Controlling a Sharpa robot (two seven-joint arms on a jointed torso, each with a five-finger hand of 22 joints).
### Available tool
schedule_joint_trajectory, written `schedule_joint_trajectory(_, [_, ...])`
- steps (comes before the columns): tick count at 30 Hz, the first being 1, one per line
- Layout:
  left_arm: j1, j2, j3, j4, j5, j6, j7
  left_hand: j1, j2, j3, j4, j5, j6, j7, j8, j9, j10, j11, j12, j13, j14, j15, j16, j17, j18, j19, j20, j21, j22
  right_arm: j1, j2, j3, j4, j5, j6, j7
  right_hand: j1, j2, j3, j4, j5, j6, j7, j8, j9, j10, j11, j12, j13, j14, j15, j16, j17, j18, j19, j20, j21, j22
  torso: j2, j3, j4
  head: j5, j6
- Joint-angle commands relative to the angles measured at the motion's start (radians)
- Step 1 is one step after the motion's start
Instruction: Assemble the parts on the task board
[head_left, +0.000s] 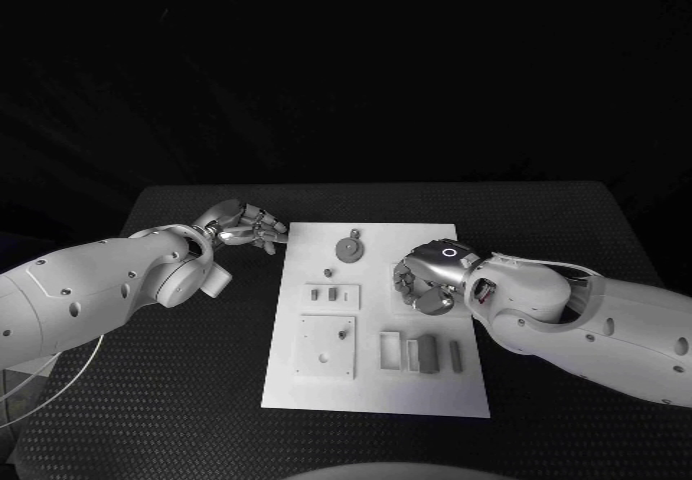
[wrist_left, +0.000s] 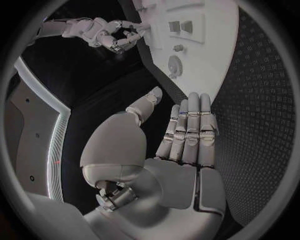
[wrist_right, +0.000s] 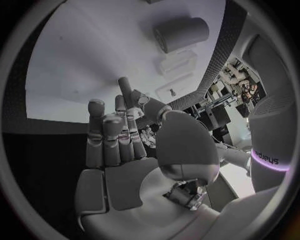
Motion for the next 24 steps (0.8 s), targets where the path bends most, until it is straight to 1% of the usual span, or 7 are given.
schedule_joint_trajectory(1, [0.001, 0.002, 0.001, 0.001, 0.002, 0.012, 0.008, -0.01, 0.003, -0.003, 0.005, -0.003, -0.002, 0.006, -0.003, -0.001, -0.004, 0.003, 0.003, -0.001, 0.001, 0.005, -0.006, 0.002, -0.002, -0.009, -0.001, 0.004, -0.001, -0.001, 0.002, 0.0, 0.021, -0.029, -0.032, 0.006, -0.001, 0.005, 0.006, -0.001, 0.002, 0.009, 0.0, 0.007, 0.005, 0.049, -0.021, 0.005, 0.0, -0.003, -0.01, 0.005, 0.0, 0.048, 0.017, -0.011, 0.006, 0.02, 0.0, 0.0, -0.0002, 0.002, 0.002])
schedule_joint_trajectory(7, [0.001, 0.002, 0.001, 0.001, 0.002, 0.012, 0.008, -0.01, 0.002, -0.002, 0.004, -0.003, -0.002, 0.006, -0.003, -0.001, -0.004, 0.002, 0.003, -0.002, 0.001, 0.005, -0.007, 0.002, -0.002, -0.009, -0.001, 0.004, -0.001, -0.001, -0.001, 0.014, 0.045, -0.04, -0.042, 0.001, -0.001, 0.002, 0.008, -0.001, 0.002, 0.013, -0.002, 0.009, 0.006, 0.053, -0.023, 0.005, 0.003, -0.001, -0.012, 0.005, 0.0, 0.048, 0.02, -0.012, 0.007, 0.02, 0.0, -0.0004, 0.0004, 0.006, 0.003])
schedule_joint_trajectory(10, [0.001, 0.003, 0.001, -0.001, 0.002, 0.012, 0.009, -0.009, 0.002, -0.002, 0.004, -0.003, -0.002, 0.006, -0.004, -0.001, -0.004, 0.003, 0.003, -0.002, 0.001, 0.005, -0.007, 0.002, -0.002, -0.009, -0.001, 0.004, -0.001, -0.001, 0.005, 0.036, 0.064, -0.04, -0.052, 0.006, -0.001, 0.0, 0.009, -0.002, 0.002, 0.014, -0.002, 0.009, 0.006, 0.055, -0.023, 0.005, 0.004, 0.0, -0.013, 0.005, 0.0, 0.048, 0.021, -0.013, 0.008, 0.02, 0.0, -0.0004, -0.0003, 0.007, 0.003])
schedule_joint_trajectory(12, [0.001, 0.004, 0.001, -0.002, 0.002, 0.012, 0.01, -0.009, 0.002, -0.002, 0.004, -0.003, -0.002, 0.006, -0.004, -0.001, -0.005, 0.003, 0.003, -0.002, 0.001, 0.005, -0.007, 0.003, -0.002, -0.009, -0.001, 0.004, -0.001, -0.001, 0.008, 0.042, 0.076, -0.037, -0.054, 0.007, -0.001, 0.0, 0.01, -0.002, 0.002, 0.015, -0.003, 0.01, 0.007, 0.056, -0.024, 0.005, 0.004, 0.0, -0.013, 0.006, 0.0, 0.048, 0.022, -0.013, 0.008, 0.02, 0.0, -0.0004, 0.0002, 0.009, 0.004])
schedule_joint_trajectory(19, [0.001, 0.008, 0.001, -0.005, 0.002, 0.012, 0.01, -0.009, 0.003, -0.002, 0.005, -0.003, -0.003, 0.006, -0.004, -0.001, -0.005, 0.003, 0.003, -0.002, 0.001, 0.005, -0.008, 0.004, -0.002, -0.009, -0.001, 0.004, -0.002, -0.004, 0.069, 0.043, 0.095, -0.015, -0.061, 0.026, -0.001, -0.001, 0.011, -0.001, 0.002, 0.016, -0.003, 0.01, 0.007, 0.057, -0.025, 0.005, 0.006, 0.001, -0.014, 0.006, 0.0, 0.048, 0.023, -0.014, 0.009, 0.02, 0.0, -0.0014, 0.0001, 0.023, 0.003])
schedule_joint_trajectory(21, [0.001, 0.012, 0.001, -0.008, 0.002, 0.011, 0.011, -0.009, 0.003, -0.002, 0.005, -0.003, -0.003, 0.006, -0.004, -0.001, -0.005, 0.003, 0.003, -0.002, 0.001, 0.005, -0.008, 0.004, -0.002, -0.009, -0.001, 0.004, -0.002, -0.012, 0.091, 0.043, 0.097, -0.014, -0.061, 0.03, -0.001, 0.0, 0.012, -0.001, 0.002, 0.016, -0.003, 0.01, 0.007, 0.057, -0.025, 0.004, 0.006, 0.001, -0.014, 0.006, 0.0, 0.048, 0.023, -0.014, 0.009, 0.02, 0.0, 0.0005, 0.0004, 0.029, 0.001])
schedule_joint_trajectory(24, [0.001, 0.013, 0.001, -0.005, 0.002, 0.012, 0.011, -0.009, 0.003, -0.002, 0.005, -0.003, -0.003, 0.006, -0.004, -0.001, -0.005, 0.003, 0.003, -0.002, 0.002, 0.005, -0.008, 0.004, -0.002, -0.009, -0.001, 0.004, -0.002, -0.026, 0.124, 0.042, 0.093, -0.014, -0.063, 0.035, -0.001, 0.0, 0.012, -0.001, 0.002, 0.016, -0.003, 0.01, 0.007, 0.057, -0.025, 0.004, 0.006, 0.001, -0.014, 0.005, 0.0, 0.048, 0.023, -0.014, 0.009, 0.02, 0.0, -0.0006, 0.002, 0.034, -0.001])
